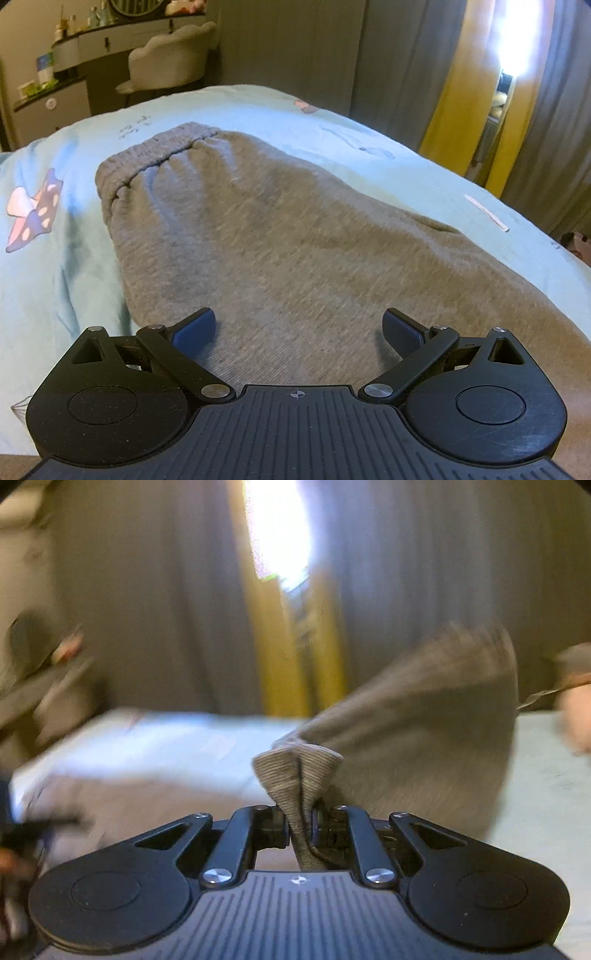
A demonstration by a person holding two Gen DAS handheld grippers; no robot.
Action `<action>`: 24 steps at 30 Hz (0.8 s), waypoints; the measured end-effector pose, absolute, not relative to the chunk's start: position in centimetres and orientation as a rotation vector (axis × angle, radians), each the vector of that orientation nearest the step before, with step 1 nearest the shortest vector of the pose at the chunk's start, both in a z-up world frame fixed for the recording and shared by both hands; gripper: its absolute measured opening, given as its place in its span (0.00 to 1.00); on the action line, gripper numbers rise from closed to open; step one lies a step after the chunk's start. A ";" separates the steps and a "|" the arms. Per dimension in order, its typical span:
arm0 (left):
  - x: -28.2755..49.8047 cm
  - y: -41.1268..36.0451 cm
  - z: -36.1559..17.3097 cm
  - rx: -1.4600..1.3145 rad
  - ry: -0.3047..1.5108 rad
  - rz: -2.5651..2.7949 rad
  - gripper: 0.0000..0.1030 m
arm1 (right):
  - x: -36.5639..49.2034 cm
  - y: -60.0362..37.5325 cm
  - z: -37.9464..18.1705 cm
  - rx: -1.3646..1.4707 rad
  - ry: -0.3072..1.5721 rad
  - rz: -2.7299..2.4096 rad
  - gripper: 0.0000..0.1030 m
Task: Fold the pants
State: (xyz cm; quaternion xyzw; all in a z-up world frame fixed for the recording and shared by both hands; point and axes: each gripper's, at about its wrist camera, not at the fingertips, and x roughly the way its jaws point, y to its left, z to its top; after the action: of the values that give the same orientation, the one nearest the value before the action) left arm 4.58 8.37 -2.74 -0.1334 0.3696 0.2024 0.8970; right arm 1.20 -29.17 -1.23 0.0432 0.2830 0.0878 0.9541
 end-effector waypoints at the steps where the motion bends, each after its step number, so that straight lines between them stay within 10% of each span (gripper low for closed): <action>1: 4.6 8.4 -2.8 -0.278 0.766 0.415 0.98 | 1.7 -27.5 -3.1 0.066 0.636 0.203 0.11; 4: 4.6 8.4 -2.9 -0.282 0.773 0.407 0.98 | 3.2 -23.9 -8.8 0.029 0.885 0.239 0.11; 20: 5.2 8.1 -3.1 -0.276 0.779 0.351 0.98 | -1.3 -24.2 -5.6 0.090 0.798 0.270 0.11; 24: 5.1 7.8 -3.0 -0.255 0.775 0.336 0.98 | -0.4 -24.0 -6.9 0.086 0.912 0.302 0.28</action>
State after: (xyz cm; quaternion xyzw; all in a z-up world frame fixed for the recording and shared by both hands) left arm 5.06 7.82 -2.98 -0.1236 0.3752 0.1628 0.9041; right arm -0.36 -23.96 -6.88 0.0416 0.4385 0.1450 0.8860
